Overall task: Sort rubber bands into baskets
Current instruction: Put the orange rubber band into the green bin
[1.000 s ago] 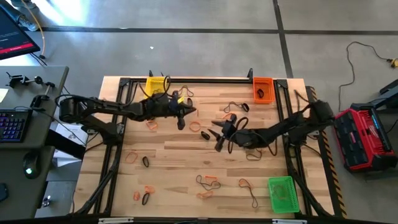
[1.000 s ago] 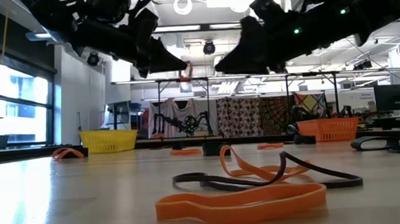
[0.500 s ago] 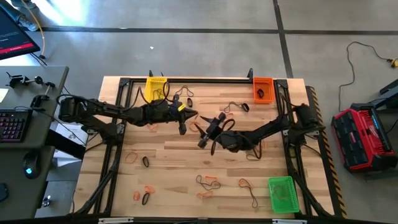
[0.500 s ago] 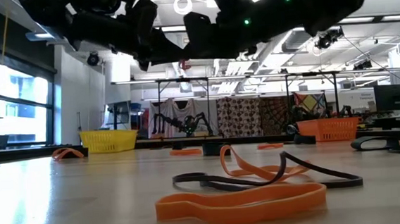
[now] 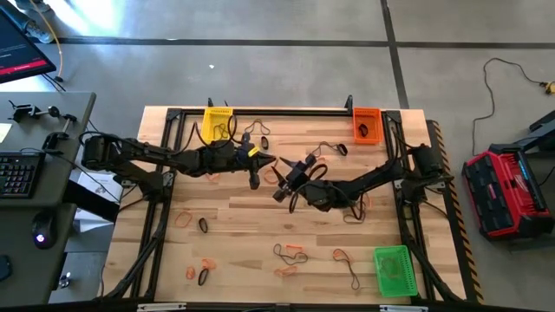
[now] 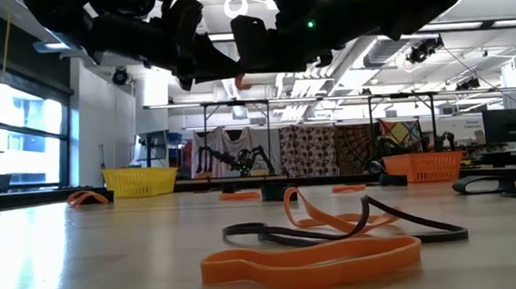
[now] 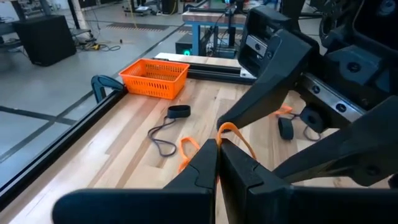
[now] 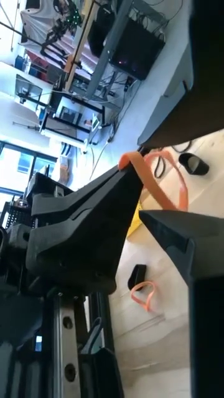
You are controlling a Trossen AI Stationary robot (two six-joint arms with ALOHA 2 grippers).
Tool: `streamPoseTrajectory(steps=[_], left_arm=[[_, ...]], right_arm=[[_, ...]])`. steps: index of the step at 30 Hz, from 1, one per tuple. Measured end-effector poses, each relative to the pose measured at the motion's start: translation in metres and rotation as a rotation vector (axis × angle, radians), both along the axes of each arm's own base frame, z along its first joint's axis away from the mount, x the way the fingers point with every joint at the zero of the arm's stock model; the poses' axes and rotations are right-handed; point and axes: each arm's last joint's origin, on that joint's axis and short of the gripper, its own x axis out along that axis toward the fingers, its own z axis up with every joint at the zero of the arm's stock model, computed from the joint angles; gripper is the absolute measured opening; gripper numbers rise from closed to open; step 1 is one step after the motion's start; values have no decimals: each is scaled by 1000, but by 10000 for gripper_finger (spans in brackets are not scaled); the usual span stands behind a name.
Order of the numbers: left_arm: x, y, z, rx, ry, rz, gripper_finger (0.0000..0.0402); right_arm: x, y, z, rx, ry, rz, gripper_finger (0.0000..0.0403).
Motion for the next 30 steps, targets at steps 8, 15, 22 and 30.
streamPoseTrajectory(steps=[8,15,22,30], left_arm=[[0,-2,0,3,-3,-9,0],[1,-6,0,18,1,-24,0],[1,-6,-1,1,8,-20,12],[1,-6,-1,28,19,-29,71]], right_arm=[[0,-5,-6,47,18,-21,60],[-2,-2,-8,29,55,-29,4],[-13,-2,3,47,128,-28,1],[-33,-4,24,129,201,28,1]])
